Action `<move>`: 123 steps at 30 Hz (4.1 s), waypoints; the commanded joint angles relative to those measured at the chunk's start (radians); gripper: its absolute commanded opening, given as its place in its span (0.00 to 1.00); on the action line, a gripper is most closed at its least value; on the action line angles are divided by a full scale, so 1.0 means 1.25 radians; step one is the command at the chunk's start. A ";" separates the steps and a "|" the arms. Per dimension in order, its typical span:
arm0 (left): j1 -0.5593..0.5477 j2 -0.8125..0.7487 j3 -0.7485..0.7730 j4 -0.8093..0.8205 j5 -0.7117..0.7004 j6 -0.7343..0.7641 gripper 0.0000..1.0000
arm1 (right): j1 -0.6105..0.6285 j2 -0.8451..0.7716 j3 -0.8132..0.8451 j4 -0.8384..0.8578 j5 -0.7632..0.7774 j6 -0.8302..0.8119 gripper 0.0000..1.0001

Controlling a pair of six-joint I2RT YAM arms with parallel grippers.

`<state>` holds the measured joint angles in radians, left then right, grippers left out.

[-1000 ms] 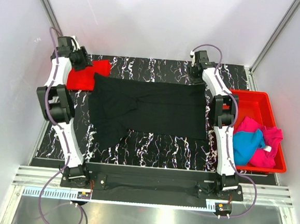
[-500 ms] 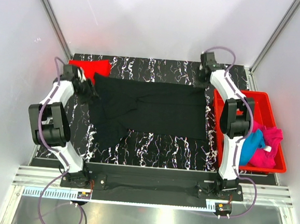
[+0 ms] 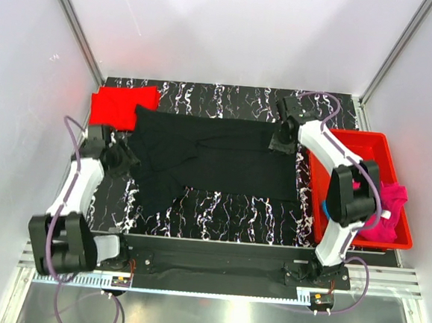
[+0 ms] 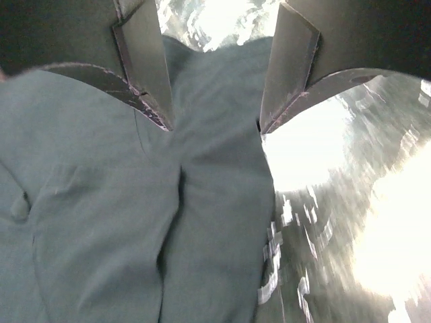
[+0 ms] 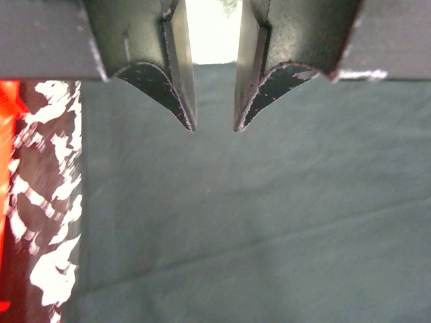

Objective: Fold and stack the t-shirts
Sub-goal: Fold the tshirt

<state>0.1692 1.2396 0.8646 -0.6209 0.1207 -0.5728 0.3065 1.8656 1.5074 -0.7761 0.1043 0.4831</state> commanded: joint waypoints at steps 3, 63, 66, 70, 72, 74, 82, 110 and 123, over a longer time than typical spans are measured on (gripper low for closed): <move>-0.042 -0.107 -0.149 0.020 -0.036 -0.154 0.56 | 0.050 -0.084 -0.056 -0.007 0.050 0.096 0.35; -0.213 -0.243 -0.059 -0.187 -0.315 -0.349 0.00 | 0.060 -0.211 -0.323 -0.194 0.276 0.668 0.55; -0.211 -0.255 -0.063 -0.181 -0.293 -0.354 0.00 | 0.059 -0.203 -0.349 -0.172 0.292 0.701 0.55; -0.213 -0.271 -0.096 -0.164 -0.272 -0.366 0.00 | 0.059 -0.188 -0.371 -0.152 0.303 0.726 0.55; -0.213 -0.273 -0.103 -0.160 -0.270 -0.370 0.00 | 0.059 -0.179 -0.380 -0.145 0.296 0.745 0.55; -0.213 -0.273 -0.108 -0.160 -0.271 -0.373 0.00 | 0.058 -0.173 -0.392 -0.147 0.291 0.766 0.55; -0.213 -0.287 -0.104 -0.160 -0.283 -0.375 0.00 | 0.060 -0.135 -0.433 -0.082 0.293 0.808 0.54; -0.176 -0.308 -0.057 -0.231 -0.451 -0.295 0.00 | 0.140 -0.290 -0.404 -0.034 0.182 0.275 0.46; -0.176 -0.356 -0.170 -0.126 -0.294 -0.252 0.00 | -0.043 -0.031 -0.021 0.163 0.022 -0.143 0.00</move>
<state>-0.0566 0.8131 0.6693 -0.8463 -0.2951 -0.9115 0.2649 1.6829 1.3941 -0.6304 0.1764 0.4690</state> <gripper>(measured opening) 0.022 0.014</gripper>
